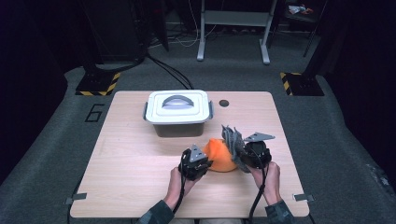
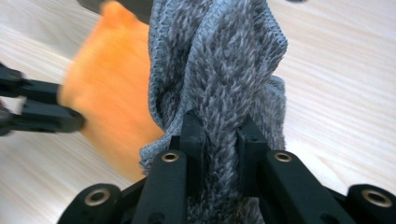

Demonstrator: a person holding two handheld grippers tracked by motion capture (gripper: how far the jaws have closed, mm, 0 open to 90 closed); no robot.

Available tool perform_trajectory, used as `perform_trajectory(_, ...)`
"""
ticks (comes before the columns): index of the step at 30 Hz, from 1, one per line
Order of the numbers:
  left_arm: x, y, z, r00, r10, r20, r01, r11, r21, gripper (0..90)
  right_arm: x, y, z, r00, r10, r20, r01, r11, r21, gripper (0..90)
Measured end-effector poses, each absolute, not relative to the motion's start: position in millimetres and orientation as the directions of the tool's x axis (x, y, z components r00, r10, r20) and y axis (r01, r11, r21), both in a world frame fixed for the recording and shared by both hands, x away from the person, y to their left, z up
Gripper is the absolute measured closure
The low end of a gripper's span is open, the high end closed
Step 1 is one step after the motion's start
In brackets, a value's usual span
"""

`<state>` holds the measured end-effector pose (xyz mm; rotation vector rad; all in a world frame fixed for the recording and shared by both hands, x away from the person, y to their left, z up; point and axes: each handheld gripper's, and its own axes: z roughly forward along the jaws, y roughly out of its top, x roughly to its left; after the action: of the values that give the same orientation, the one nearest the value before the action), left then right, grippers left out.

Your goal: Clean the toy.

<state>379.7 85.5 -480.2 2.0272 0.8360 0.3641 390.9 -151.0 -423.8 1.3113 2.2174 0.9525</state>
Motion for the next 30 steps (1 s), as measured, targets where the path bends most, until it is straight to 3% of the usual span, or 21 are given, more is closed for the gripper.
perform_trajectory(19,378.4,85.8,-480.7,0.730,0.681,-0.053,0.412,-0.377,0.829,79.5,411.9,-177.7,-470.8,-0.408,0.912,0.049,0.742,0.300,0.600,76.6)
perform_trajectory(25,377.7,85.6,-479.3,0.727,0.685,-0.050,0.411,-0.376,0.831,79.6,402.6,-184.9,-447.5,-0.409,0.912,0.042,0.706,0.286,0.648,76.8)
perform_trajectory(30,377.6,83.9,-478.7,0.724,0.689,-0.045,0.409,-0.375,0.832,79.6,390.5,-178.6,-414.5,-0.464,0.883,0.070,0.640,0.280,0.716,76.7)
